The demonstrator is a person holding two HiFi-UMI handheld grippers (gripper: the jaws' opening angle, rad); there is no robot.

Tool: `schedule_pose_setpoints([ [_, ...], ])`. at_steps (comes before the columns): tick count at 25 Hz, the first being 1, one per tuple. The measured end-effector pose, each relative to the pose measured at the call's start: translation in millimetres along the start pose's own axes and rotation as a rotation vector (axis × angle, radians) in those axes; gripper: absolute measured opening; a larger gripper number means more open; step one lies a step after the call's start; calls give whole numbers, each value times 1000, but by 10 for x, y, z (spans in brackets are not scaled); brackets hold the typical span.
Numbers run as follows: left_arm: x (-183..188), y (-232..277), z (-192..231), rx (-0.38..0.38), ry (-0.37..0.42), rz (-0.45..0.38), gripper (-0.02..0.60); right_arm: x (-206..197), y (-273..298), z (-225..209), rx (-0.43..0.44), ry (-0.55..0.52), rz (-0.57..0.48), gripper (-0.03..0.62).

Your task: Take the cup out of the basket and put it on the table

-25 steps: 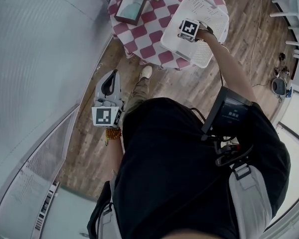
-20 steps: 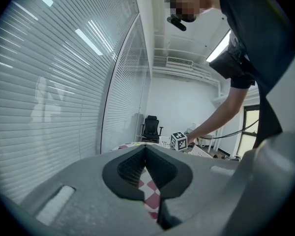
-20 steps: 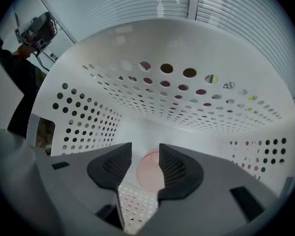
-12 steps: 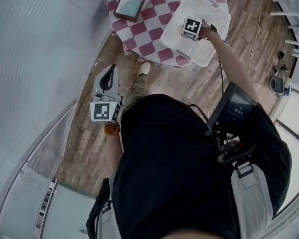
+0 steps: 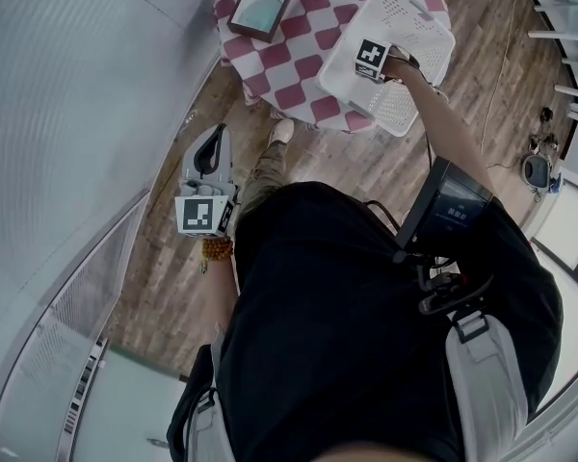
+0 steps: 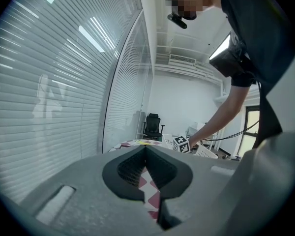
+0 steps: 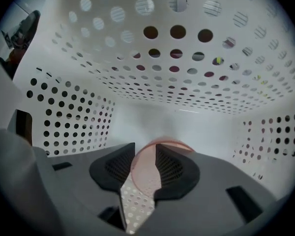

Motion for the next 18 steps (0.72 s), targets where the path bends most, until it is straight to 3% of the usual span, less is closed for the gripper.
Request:
schedule_pose_setpoints([
  [8, -22, 67, 30, -7, -1, 9, 6, -9, 23, -64, -36, 3, -11, 36],
  [18, 22, 153, -120, -82, 28, 6, 6, -84, -306, -61, -101, 72, -108, 25],
])
Point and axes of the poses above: the fingertips, and each gripper's own axes: y forward along the fingers, z to its left, x out of its top, the point moved 2 cm from there along -y, backward along the fingers, and after that the axes turned 6 degrees about z, right-handed, at the moved point
